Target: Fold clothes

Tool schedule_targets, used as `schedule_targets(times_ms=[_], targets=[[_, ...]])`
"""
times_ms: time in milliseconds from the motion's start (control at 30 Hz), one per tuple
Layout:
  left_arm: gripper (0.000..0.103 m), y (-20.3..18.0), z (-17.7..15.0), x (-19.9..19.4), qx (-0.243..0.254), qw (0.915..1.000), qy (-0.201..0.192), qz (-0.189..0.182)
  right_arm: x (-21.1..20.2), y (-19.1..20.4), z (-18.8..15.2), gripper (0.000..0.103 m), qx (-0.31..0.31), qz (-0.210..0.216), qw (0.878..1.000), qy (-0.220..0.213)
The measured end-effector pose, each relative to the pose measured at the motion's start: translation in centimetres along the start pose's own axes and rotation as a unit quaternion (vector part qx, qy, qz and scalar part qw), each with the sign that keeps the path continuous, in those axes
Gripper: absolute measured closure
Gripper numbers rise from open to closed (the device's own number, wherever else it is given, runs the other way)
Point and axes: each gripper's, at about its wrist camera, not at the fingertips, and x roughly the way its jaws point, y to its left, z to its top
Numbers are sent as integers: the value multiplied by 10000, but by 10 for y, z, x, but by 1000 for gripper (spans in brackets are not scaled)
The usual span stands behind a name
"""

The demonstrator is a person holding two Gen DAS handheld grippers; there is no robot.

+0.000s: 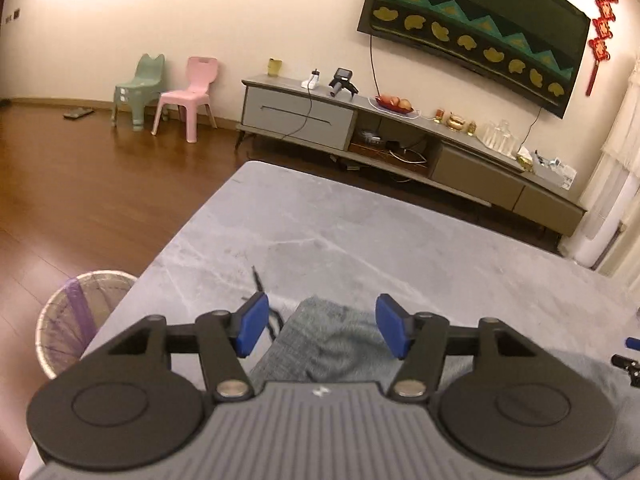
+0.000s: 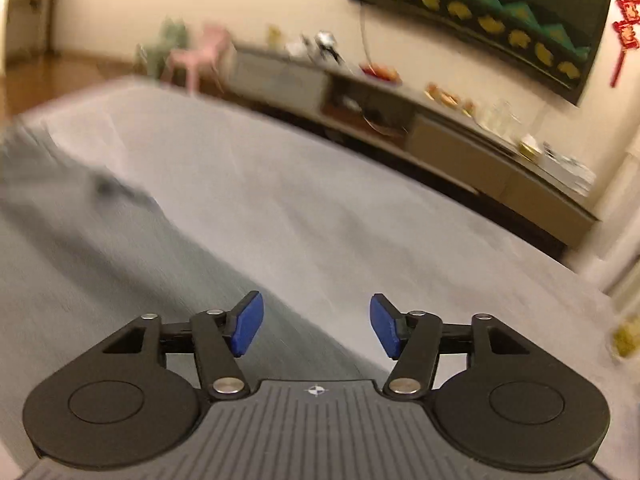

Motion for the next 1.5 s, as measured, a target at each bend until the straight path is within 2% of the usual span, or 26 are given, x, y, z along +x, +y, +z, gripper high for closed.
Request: schedule_targets(times_ms=[100,167,267,333,367,400,433,467,500,533,567,600,700,767,833,900,1000,1067,1100,1133,1200,1267,1300,1400,1467,1500], targets=[[43,-18,6,47,452,9977,495,-12,4,17,24,18,12,937,9954,-221],[45,-33,-3,85,783,9925,939,16,21,34,45,16,-131,1373,9902,-203],[47,-57,-23,131,1329,9812,1391,163,61,60,63,17,-758,1674,9827,224],[47,-66,-30,145,1609,9771,1362,304,87,71,67,27,-1061,1819,9756,617],[47,-68,-33,151,1727,9755,1312,370,96,72,65,47,-1140,1929,9714,785],[54,-70,-35,156,1814,9743,1246,483,104,71,65,60,-1159,2045,9673,952],[65,-68,-34,161,1809,9745,1170,630,108,68,65,65,-1058,2164,9655,989],[67,-65,-31,164,1736,9757,1113,738,107,63,67,83,-922,2226,9653,1006],[71,-62,-29,167,1631,9774,1057,829,106,54,70,91,-749,2219,9670,1008],[76,-59,-26,170,1497,9795,1009,895,104,45,71,92,-560,2192,9690,997],[78,-56,-23,173,1347,9815,962,964,102,36,70,97,-360,2114,9715,1008],[79,-53,-19,175,1141,9842,914,1001,100,27,68,97,-156,2014,9740,1028],[80,-44,-8,178,495,9907,838,955,96,5,56,97,384,1893,9759,1013],[80,-44,-2,171,254,9927,803,860,88,3,51,97,475,1696,9793,993],[77,-50,4,155,305,9949,717,643,85,17,58,97,353,1342,9855,976],[68,-56,4,146,536,9949,612,600,80,37,64,95,136,918,9924,810],[72,-52,-9,159,624,9912,744,897,60,62,73,95,-89,1245,9912,447],[72,-50,-12,162,712,9903,651,998,69,76,67,95,-293,1174,9901,718],[74,-47,-11,159,706,9905,585,1024,79,78,61,95,-471,843,9911,919],[73,-40,-5,153,541,9917,500,1054,82,72,57,95,-516,582,9931,882],[73,-20,8,128,126,9940,218,1064,78,51,55,92,-232,-27,9948,996],[64,-1,18,103,-130,9965,55,829,54,31,52,92,67,-155,9960,878],[54,8,21,93,-191,9972,60,721,36,26,48,89,151,-45,9966,805],[49,21,8,80,53,9968,515,608,-21,18,32,74,318,455,9967,593],[49,19,-10,79,414,9919,839,861,-56,20,12,42,423,867,9938,549],[48,15,-17,80,591,9886,917,1038,-69,22,1,39,487,1034,9921,510]])
